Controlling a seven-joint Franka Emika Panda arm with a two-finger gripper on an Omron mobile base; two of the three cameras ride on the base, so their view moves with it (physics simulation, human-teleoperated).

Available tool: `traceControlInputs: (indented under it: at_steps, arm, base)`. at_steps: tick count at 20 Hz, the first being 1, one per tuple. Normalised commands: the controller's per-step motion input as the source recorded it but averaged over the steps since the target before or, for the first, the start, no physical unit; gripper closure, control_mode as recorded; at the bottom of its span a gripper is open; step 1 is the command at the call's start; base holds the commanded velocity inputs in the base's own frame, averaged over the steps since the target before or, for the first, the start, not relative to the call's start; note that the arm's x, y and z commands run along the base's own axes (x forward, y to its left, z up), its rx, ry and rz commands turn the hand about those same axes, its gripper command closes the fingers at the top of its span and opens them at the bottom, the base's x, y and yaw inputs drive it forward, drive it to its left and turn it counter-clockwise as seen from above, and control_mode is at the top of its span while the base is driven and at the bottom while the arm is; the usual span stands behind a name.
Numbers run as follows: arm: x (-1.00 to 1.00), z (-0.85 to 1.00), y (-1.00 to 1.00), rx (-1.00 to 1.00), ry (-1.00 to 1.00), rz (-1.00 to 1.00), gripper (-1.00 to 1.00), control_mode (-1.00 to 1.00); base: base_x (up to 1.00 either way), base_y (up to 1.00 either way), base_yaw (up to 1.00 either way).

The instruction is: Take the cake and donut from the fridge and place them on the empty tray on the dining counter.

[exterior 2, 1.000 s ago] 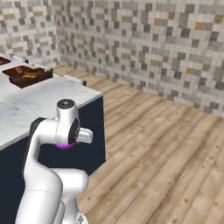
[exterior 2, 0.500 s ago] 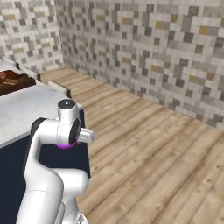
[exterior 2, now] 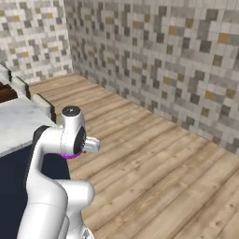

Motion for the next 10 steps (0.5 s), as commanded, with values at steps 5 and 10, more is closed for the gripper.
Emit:
traceControlInputs:
  at_steps: [5,10]
  arm:
    - [0.0,0.0,0.0,0.0,0.0,0.0,1.0,1.0]
    - [0.0,0.0,0.0,0.0,0.0,0.0,1.0,1.0]
  base:
    - [0.6,-0.64,0.29]
    - [0.59,-0.58,0.34]
